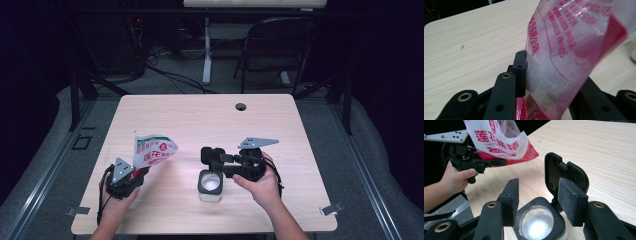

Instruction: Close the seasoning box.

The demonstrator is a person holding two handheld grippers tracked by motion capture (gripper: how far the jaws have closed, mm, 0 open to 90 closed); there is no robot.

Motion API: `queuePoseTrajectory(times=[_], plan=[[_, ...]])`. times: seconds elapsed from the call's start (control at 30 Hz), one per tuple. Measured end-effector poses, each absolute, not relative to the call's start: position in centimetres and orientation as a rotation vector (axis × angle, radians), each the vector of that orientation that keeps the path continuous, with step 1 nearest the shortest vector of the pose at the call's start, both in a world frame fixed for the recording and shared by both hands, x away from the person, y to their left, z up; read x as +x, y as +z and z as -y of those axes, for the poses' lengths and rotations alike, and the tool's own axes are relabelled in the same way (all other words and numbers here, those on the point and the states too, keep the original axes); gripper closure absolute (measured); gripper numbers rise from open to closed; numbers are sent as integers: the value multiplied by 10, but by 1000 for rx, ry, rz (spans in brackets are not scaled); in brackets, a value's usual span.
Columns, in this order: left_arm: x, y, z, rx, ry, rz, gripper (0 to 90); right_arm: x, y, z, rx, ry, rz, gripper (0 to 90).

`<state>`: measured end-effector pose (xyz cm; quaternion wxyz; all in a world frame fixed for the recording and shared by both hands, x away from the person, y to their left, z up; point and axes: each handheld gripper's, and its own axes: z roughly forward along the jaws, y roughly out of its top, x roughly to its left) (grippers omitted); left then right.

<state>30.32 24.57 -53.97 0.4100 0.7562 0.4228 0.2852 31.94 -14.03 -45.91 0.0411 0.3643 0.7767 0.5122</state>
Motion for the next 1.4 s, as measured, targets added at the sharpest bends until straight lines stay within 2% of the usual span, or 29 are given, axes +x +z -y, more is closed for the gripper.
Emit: queuePoseTrajectory(times=[0.8,1.4], plan=[[313,-553,-288,1808,763,-1305,688,321,-462,139,1124,1547,-2372,496],[319,-564,-301,1783,686,-1435,681,322,-464,139,1125,1535,-2386,491]])
